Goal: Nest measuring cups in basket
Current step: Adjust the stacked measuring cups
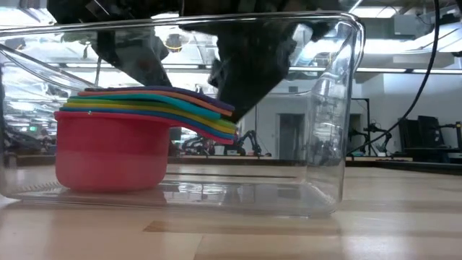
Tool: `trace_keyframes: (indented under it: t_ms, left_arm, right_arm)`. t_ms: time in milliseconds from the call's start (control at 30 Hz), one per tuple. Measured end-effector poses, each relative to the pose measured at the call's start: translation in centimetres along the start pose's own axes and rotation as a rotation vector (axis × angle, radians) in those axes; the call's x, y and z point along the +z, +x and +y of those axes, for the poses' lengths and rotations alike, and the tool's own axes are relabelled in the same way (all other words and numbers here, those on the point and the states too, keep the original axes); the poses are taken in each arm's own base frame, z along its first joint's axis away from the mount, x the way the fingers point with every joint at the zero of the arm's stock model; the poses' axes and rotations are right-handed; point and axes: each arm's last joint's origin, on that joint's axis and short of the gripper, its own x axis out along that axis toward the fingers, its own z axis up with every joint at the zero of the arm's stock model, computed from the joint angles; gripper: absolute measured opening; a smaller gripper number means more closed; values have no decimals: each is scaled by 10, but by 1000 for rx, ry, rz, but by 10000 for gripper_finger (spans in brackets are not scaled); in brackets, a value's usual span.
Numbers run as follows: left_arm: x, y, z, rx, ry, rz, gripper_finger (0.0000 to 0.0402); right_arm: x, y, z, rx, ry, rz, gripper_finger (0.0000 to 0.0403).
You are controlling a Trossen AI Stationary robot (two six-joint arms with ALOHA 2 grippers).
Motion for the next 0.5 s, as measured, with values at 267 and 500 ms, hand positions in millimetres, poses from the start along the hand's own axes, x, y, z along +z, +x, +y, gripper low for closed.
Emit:
trace_keyframes:
  t_ms: [267,500]
  left_arm:
    - [-1,-1,-2,-28,-30,8,0]
    - [-3,-3,-6,-42,-15,20,0]
  right_arm:
    - [-9,-1,-12,-143,142,83,9]
    - [-10,-2,-14,-188,192,88,9]
